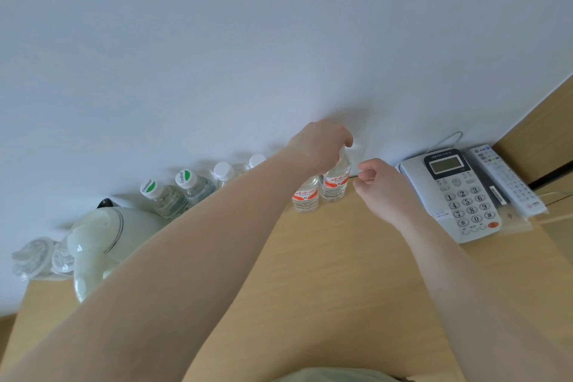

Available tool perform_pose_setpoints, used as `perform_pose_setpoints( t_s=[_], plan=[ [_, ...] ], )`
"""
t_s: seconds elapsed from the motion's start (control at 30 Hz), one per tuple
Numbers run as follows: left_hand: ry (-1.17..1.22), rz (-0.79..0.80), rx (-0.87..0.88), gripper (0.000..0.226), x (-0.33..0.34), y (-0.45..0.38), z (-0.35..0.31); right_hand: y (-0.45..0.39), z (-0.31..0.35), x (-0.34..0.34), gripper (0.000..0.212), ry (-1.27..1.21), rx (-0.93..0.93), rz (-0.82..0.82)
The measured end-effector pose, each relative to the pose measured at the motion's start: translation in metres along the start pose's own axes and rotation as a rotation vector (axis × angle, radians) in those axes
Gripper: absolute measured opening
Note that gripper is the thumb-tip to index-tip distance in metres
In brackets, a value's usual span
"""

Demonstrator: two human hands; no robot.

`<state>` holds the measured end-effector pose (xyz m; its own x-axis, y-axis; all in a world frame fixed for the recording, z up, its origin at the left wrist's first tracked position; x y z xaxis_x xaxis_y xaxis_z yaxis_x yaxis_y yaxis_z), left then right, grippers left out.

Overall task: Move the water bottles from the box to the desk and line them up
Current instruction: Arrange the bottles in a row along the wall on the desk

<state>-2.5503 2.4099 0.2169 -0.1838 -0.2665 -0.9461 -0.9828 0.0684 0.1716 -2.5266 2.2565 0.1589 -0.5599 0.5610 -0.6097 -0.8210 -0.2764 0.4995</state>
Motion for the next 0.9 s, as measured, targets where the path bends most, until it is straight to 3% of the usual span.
perform_pose_setpoints(
  t_s=[0.27,0.43,0.6,0.9],
  plan=[
    [0.068,-0.118,-0.027,0.042,-0.023,0.045,0.022,0.002,0.002,0.008,0.031,0.031,-0.016,0.030],
    [0.048,-0.117,-0.142,0.029,-0.033,0.100,0.062,0.013,0.012,0.027,0.030,0.120,-0.051,0.136],
    [0.090,-0.100,-0.203,0.030,-0.029,0.131,0.083,0.026,0.030,0.050,0.018,0.146,-0.111,0.182],
    [0.029,-0.065,-0.232,0.036,-0.021,0.167,0.111,0.053,0.066,0.079,0.030,0.237,-0.217,0.201]
  ],
)
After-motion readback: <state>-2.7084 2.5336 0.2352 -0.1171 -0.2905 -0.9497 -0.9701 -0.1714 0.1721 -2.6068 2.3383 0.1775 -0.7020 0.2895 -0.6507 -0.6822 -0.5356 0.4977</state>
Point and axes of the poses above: each hand's wrist, its own y-axis away from the middle knuckle, its own x-axis out of the palm, z = x × y, the point moved 4 cm from there along -y, towards the middle knuckle, and after that the axes turned 15 degrees about x, right-handed, at the moved point
